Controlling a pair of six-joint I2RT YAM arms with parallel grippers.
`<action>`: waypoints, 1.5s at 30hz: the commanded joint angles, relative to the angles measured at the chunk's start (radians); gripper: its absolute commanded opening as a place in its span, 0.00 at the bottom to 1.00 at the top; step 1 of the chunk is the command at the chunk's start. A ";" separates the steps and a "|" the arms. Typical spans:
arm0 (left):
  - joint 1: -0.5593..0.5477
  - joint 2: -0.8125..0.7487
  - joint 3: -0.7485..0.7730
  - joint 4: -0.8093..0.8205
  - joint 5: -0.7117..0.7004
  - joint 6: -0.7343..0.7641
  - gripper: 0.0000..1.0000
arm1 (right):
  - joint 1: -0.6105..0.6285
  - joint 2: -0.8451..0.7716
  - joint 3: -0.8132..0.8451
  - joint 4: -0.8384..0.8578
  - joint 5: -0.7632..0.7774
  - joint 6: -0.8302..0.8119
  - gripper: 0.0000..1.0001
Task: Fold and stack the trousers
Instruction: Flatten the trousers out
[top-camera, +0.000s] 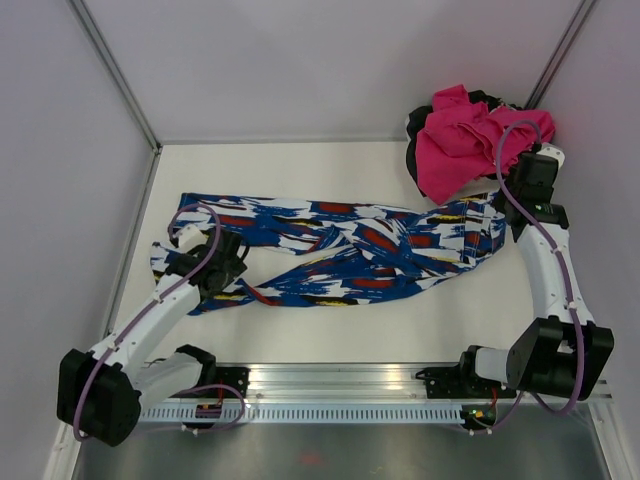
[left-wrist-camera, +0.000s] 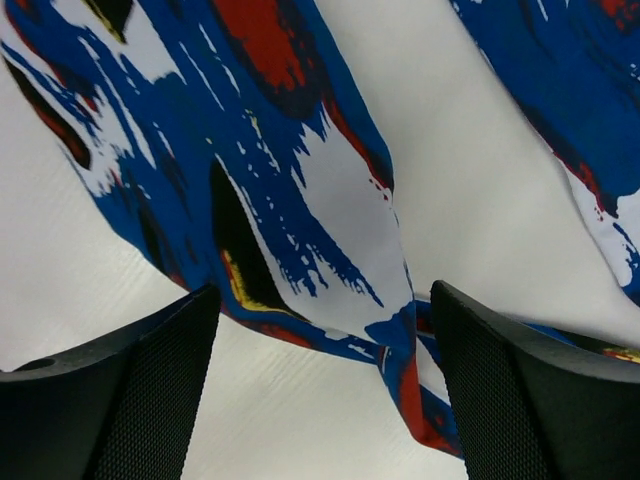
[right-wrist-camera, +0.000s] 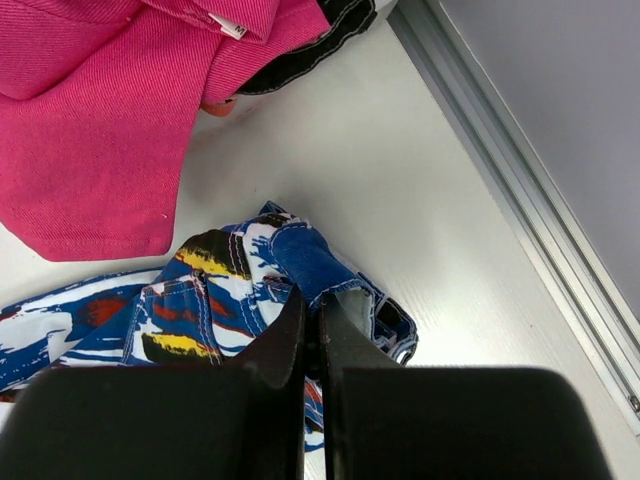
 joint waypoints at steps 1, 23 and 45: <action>0.053 0.033 -0.024 0.166 0.136 0.000 0.87 | -0.005 0.006 0.007 0.045 0.026 0.015 0.00; 0.262 -0.277 0.158 -0.103 0.173 0.204 0.02 | -0.006 -0.144 0.108 -0.108 0.083 -0.002 0.00; 0.286 -0.101 0.304 -0.125 0.225 0.402 0.83 | -0.005 -0.134 0.165 -0.104 -0.148 -0.027 0.00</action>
